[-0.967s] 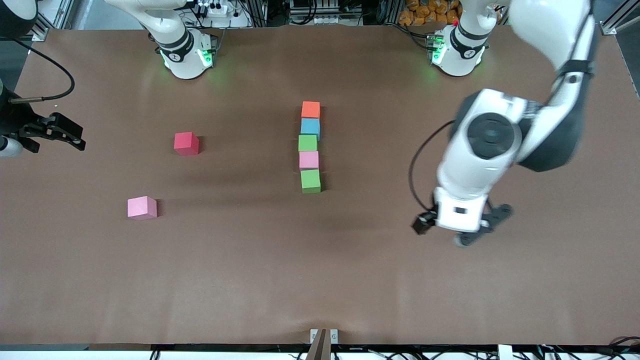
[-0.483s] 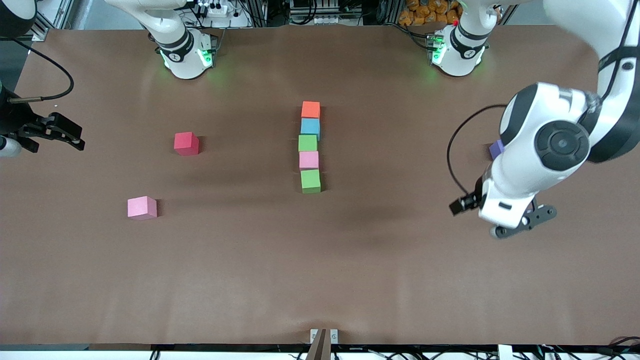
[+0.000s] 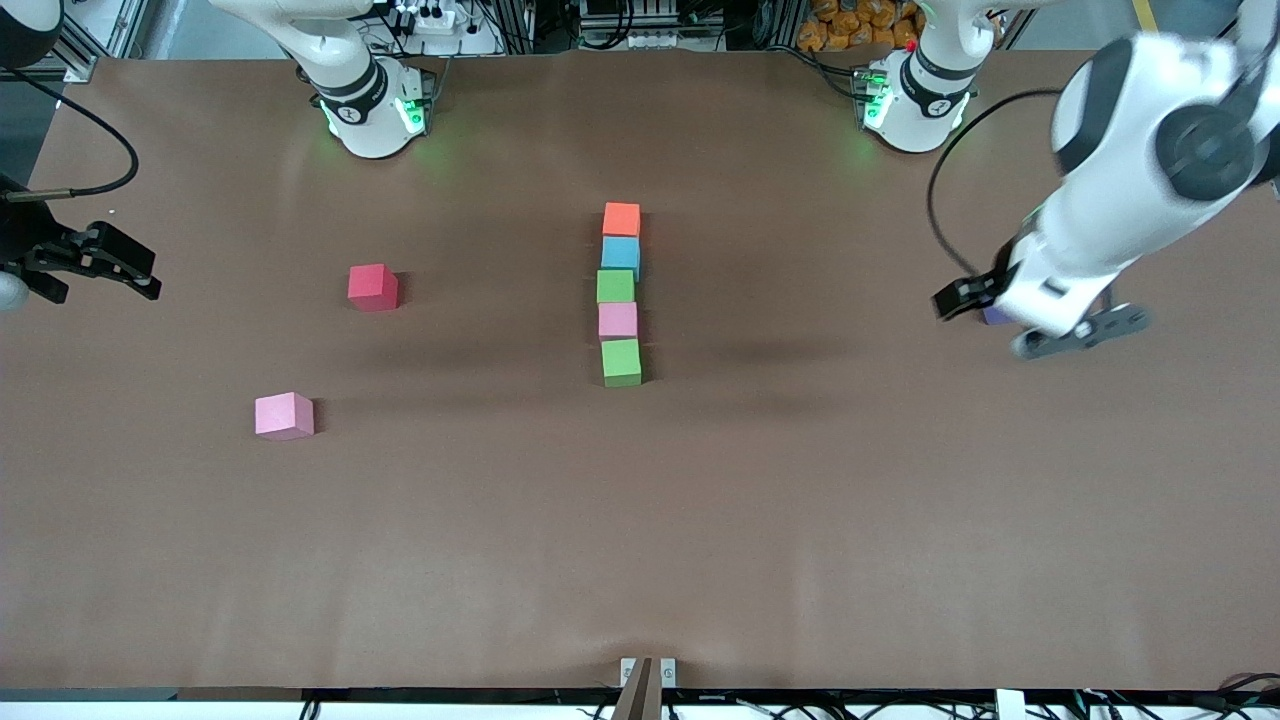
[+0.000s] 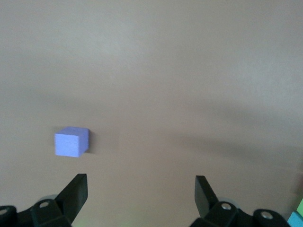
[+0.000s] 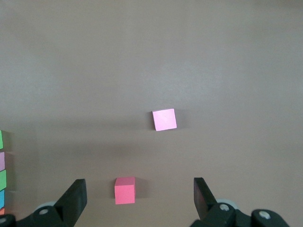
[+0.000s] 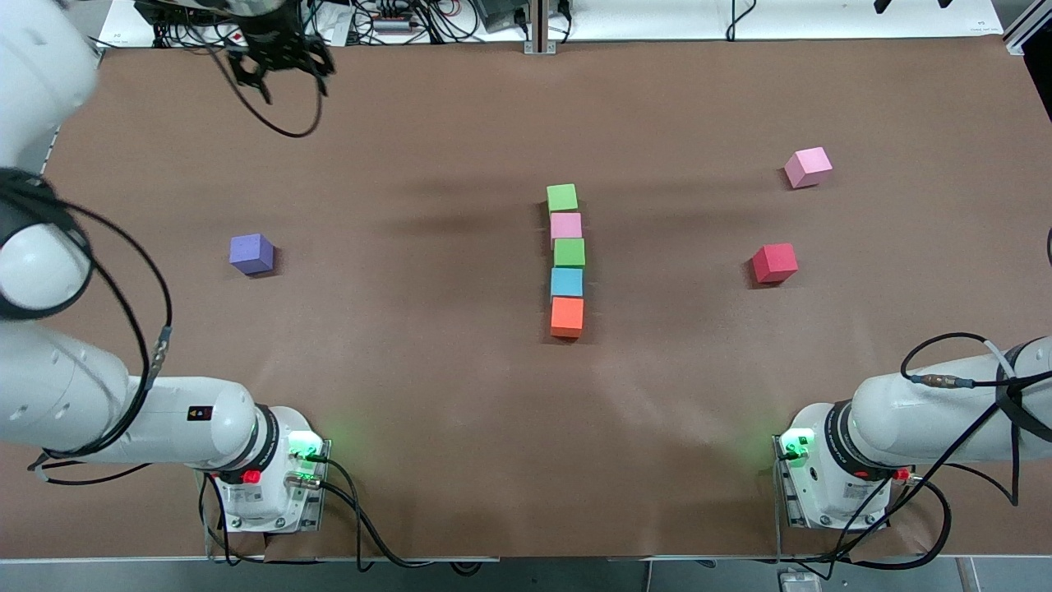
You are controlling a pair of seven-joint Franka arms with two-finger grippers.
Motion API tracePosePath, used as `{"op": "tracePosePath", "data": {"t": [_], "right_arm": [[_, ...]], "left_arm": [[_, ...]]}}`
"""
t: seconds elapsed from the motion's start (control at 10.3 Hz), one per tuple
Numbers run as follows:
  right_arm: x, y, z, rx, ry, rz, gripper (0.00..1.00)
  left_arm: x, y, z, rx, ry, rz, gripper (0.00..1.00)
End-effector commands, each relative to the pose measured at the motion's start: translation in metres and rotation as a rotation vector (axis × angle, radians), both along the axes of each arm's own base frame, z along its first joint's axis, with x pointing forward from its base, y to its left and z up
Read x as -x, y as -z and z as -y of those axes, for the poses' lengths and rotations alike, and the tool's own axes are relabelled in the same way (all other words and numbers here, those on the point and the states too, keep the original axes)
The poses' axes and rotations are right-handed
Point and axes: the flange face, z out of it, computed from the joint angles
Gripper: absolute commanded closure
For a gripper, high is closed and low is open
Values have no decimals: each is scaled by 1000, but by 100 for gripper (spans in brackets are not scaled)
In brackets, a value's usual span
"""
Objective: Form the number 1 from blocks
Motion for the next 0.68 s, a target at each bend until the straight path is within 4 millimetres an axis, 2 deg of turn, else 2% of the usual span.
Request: {"op": "tracePosePath", "data": {"t": [0.0,0.29,0.48,0.58], "right_arm": [[3,-6,1,-9,14,-2,0],[3,-6,1,-9,12,-6,0],[3,-5,2,-10,14,-8,0],[3,-5,2,-10,14,-8,0]], "left_arm": [[0,-59,-33,33,48,120,0],[8,-107,-37,25,117,107,0],[20,-121,-34,44,274,42,0],[23,-121,-32,74,286,25,0]]}}
